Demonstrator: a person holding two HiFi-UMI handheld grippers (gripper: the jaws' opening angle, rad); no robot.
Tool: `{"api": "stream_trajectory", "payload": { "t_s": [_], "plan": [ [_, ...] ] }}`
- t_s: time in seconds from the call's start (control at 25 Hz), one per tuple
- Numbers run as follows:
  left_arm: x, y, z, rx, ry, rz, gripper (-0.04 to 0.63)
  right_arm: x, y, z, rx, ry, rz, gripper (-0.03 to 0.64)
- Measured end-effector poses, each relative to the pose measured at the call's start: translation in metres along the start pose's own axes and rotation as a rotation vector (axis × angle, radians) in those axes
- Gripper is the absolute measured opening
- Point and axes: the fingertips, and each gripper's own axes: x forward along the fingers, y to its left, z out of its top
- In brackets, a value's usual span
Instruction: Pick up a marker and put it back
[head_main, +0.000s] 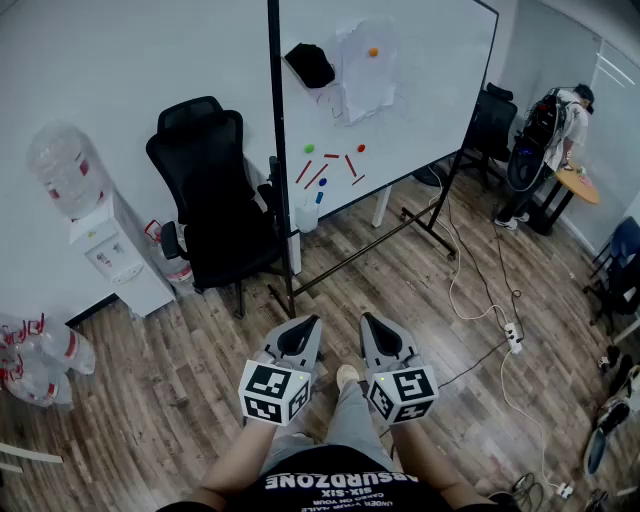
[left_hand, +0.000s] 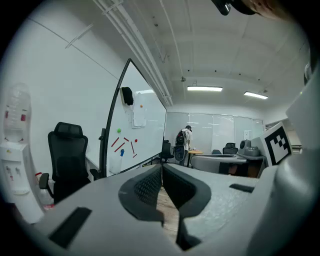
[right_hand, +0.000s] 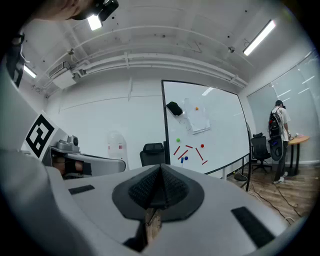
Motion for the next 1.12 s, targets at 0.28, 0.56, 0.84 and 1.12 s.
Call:
{"api": "stream_trajectory", "payload": {
  "t_s": [0.28,0.56,0.84,1.12],
  "plan": [
    [-0.001,0.008,0.009,0.004,-0.015,-0.007,0.008,0.006,0.006,0.01,-0.012,-0.014,-0.001,-0.002],
    [0.016,0.02,0.012,0.006,-0.02,-0.025,0.008,0.019,0.0,0.012,-0.022,-0.021,-0.008,-0.002],
    [0.039,0.041,0.028,0.017,-0.03,-0.038,0.009,0.055,-0.01,0.035,-0.032,-0.063,-0.009,-0.002],
    [0.062,0.066,0.025,0.006,-0.01,-0.041,0.008,0.085,-0.024,0.04,-0.007,-0.072,-0.018,-0.002]
  ]
}}
